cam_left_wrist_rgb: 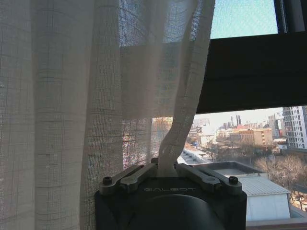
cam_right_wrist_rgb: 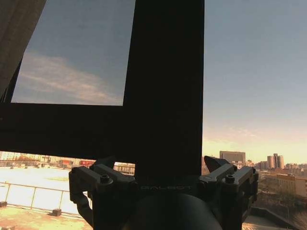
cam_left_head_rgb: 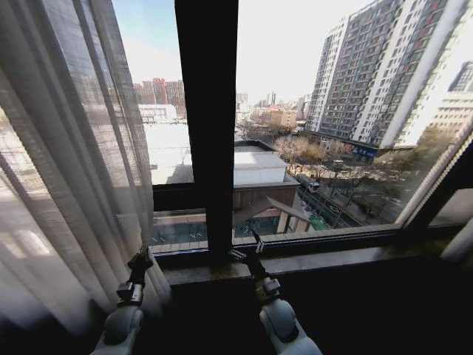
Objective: Open the curtains by pulling them apart, changing their state from closed to fully open.
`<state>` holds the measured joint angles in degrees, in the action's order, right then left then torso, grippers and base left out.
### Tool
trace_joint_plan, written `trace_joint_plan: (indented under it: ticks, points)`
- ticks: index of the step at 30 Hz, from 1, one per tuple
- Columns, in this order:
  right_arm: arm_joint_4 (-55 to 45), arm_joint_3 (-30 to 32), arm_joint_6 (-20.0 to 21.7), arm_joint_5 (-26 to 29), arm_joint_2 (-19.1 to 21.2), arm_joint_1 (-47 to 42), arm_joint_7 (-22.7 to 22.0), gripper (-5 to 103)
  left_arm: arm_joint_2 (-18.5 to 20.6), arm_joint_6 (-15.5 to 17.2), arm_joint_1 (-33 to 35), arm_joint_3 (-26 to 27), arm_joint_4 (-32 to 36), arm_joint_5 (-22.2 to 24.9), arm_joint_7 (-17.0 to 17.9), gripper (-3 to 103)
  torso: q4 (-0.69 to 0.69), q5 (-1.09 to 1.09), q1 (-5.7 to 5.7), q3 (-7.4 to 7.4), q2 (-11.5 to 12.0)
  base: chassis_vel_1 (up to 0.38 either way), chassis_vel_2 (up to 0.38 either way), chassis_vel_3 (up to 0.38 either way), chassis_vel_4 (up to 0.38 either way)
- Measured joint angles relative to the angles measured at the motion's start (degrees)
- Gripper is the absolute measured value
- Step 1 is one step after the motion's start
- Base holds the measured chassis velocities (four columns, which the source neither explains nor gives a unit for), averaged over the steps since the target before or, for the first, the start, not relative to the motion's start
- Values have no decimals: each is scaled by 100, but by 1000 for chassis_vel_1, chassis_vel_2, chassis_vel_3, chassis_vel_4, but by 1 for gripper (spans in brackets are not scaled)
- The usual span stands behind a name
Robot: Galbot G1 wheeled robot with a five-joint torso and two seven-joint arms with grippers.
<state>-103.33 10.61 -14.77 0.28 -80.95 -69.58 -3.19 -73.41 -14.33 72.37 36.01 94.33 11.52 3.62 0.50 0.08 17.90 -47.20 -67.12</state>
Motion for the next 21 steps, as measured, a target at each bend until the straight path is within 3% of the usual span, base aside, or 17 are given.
trace_joint_plan:
  ticks: [21]
  points:
    - [0, 0, 0, 0, 0, 0, 0, 100, -38, -107, 167, 91, 129, 26, 23, 0, -1, -4, 0, 0, 0, 333, 336, -344, -331]
